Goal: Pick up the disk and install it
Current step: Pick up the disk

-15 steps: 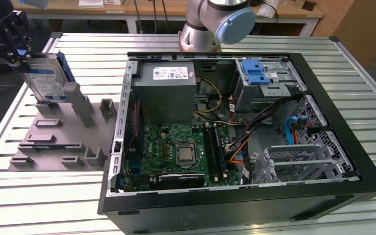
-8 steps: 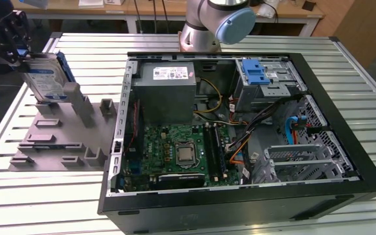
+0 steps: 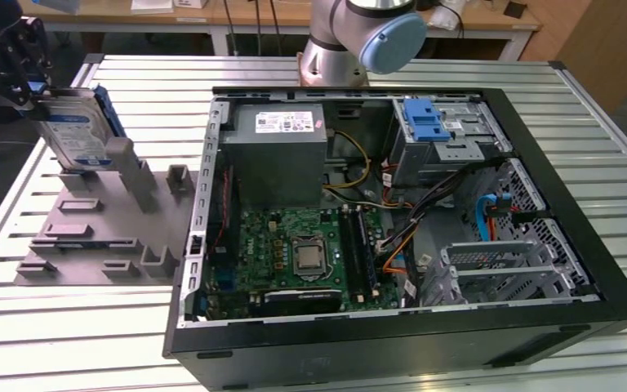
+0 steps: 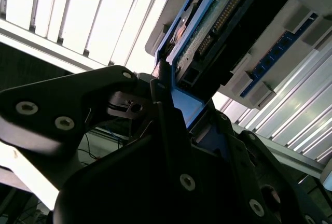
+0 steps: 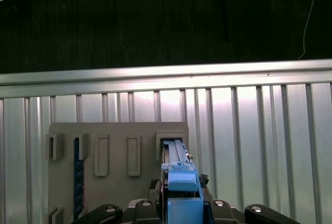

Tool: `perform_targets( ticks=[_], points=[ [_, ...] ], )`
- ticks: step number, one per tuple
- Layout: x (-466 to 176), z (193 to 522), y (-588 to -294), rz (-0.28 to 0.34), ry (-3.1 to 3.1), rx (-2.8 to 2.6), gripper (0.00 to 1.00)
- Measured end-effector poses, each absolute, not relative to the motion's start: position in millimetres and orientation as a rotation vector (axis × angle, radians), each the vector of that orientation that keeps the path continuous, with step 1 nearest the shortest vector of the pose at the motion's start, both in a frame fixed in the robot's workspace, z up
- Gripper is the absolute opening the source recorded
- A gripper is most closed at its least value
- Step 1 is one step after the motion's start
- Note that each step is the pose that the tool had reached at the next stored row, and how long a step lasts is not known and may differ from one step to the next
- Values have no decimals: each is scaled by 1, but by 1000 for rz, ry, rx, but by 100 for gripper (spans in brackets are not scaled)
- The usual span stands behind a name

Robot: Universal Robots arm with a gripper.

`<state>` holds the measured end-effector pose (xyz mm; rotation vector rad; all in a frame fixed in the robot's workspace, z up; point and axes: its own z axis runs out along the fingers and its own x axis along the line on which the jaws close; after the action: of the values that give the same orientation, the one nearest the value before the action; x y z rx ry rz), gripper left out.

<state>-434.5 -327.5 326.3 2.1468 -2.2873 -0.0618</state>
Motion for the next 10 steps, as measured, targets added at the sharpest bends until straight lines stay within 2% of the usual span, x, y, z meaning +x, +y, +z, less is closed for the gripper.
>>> perform_targets(
  ticks=[10],
  points=[
    [-435, 328, -327, -62, -2287, 2147, 37]
  ],
)
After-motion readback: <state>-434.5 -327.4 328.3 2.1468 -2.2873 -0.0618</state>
